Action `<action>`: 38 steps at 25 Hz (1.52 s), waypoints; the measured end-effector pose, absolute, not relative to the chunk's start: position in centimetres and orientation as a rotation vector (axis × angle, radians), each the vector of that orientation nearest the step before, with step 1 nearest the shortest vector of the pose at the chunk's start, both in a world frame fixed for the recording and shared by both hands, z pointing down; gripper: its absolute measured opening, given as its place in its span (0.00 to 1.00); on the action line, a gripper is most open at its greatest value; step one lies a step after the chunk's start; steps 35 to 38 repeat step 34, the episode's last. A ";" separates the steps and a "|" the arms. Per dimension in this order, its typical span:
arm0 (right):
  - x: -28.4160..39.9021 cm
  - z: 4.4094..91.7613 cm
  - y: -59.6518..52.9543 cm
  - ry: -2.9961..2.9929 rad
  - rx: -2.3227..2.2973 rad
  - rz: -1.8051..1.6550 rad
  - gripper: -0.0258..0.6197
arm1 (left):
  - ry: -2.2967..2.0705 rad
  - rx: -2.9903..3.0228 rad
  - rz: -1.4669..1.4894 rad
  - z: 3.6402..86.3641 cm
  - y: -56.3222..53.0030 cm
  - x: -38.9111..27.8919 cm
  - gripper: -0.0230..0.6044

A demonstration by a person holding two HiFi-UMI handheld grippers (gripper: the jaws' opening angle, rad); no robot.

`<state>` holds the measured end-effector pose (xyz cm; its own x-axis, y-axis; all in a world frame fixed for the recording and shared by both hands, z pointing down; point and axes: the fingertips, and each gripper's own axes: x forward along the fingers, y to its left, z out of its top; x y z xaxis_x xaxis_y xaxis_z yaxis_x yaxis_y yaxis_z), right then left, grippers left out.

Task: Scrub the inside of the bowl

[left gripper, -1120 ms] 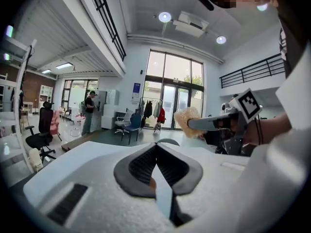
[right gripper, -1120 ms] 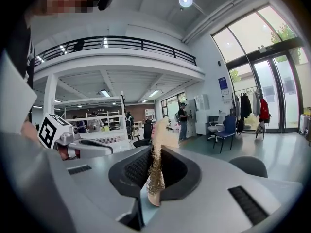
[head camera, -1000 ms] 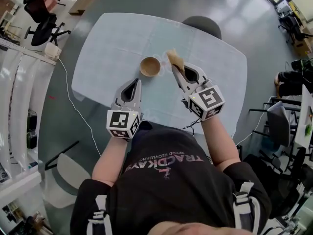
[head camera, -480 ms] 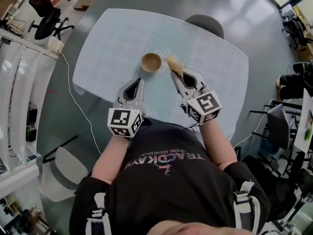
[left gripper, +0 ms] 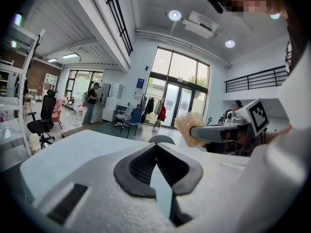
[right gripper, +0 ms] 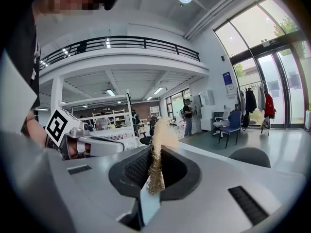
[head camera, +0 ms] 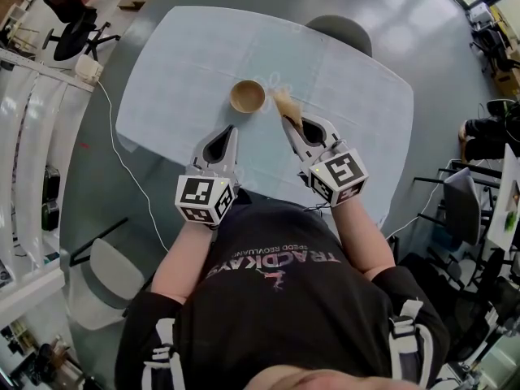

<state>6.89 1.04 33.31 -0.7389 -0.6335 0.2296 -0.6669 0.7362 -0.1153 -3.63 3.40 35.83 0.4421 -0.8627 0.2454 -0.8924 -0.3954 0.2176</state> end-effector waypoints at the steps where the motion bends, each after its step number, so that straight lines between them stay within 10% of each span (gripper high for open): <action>1: 6.9 33.5 1.1 -2.759 1.038 0.287 0.09 | -1.500 2.384 0.134 35.9 3.4 -3.5 0.06; 38: 7.5 34.1 1.4 -2.764 0.953 0.285 0.09 | -1.516 2.378 0.162 36.1 4.1 -2.3 0.06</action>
